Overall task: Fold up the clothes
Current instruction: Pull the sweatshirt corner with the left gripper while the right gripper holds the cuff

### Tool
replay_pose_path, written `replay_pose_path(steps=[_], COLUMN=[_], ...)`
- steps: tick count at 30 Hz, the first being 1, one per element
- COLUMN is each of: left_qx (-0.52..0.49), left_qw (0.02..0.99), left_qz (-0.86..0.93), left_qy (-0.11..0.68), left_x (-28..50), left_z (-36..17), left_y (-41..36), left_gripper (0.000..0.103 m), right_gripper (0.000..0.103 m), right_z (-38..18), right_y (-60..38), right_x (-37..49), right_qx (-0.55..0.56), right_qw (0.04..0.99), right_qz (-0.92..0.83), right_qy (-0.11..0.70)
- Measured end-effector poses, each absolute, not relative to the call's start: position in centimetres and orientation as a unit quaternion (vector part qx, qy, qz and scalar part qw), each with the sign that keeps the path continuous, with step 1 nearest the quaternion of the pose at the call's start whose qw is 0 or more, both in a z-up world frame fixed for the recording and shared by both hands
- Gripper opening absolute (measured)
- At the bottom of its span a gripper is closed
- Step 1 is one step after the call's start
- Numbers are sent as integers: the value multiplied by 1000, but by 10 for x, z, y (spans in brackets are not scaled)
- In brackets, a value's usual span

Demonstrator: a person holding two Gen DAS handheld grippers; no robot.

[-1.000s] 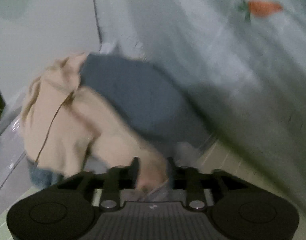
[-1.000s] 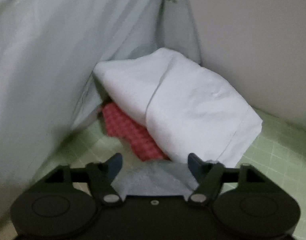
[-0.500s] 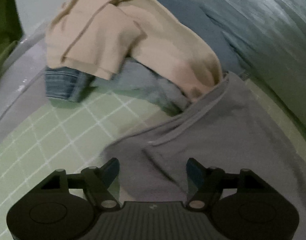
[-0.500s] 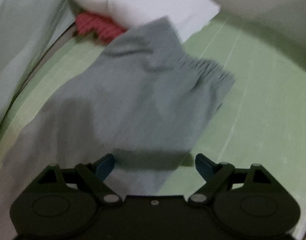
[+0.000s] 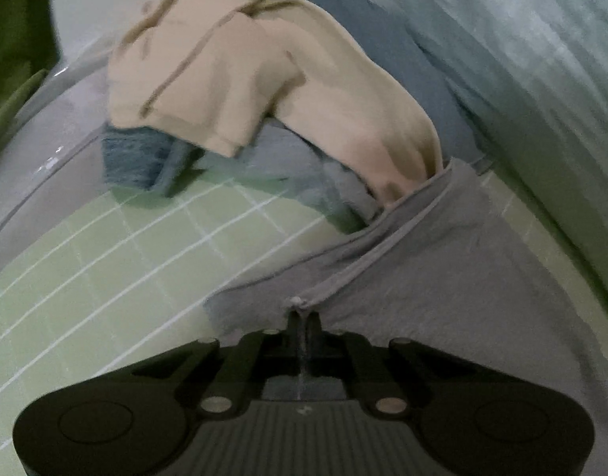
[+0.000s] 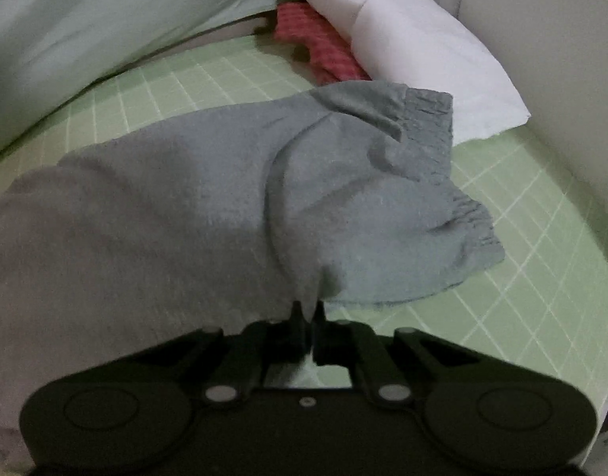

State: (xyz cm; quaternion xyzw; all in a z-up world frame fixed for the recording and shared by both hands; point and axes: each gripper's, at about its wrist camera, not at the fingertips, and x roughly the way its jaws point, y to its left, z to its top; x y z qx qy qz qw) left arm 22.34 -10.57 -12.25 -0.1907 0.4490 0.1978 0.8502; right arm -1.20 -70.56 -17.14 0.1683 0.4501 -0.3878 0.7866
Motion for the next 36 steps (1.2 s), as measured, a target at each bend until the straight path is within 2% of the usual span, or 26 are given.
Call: replay_pose_path(steps=[9, 15, 18, 24, 26, 28, 32, 36], left_qx=[-180, -178, -198, -168, -158, -151, -138, -127], left_qw=[856, 841, 838, 846, 849, 851, 853, 856], left_qz=[188, 200, 195, 171, 160, 148, 118, 90], left_qy=[446, 470, 469, 476, 478, 481, 489, 493], left_x=[103, 23, -2, -5, -3, -1, 4, 7], left_z=[-114, -133, -139, -137, -137, -138, -139, -139], left_y=[-70, -51, -41, -45, -45, -43, -36, -28], left_gripper=[2, 3, 3, 3, 3, 3, 3, 3], right_gripper=[3, 3, 3, 5, 8, 17, 22, 36], right_z=[-174, -175, -175, -171, -170, -167, -155, -147], right_y=[-709, -709, -706, -690, -682, -674, -648, -607], right_x=[-87, -126, -129, -123, -122, -123, -131, -135], right_qx=[185, 175, 164, 159, 152, 150, 170, 184], right_qw=[788, 786, 791, 793, 795, 799, 807, 816], right_qz=[-394, -397, -387, -387, -387, -391, -401, -405], right_qy=[436, 441, 444, 444, 441, 431, 399, 369])
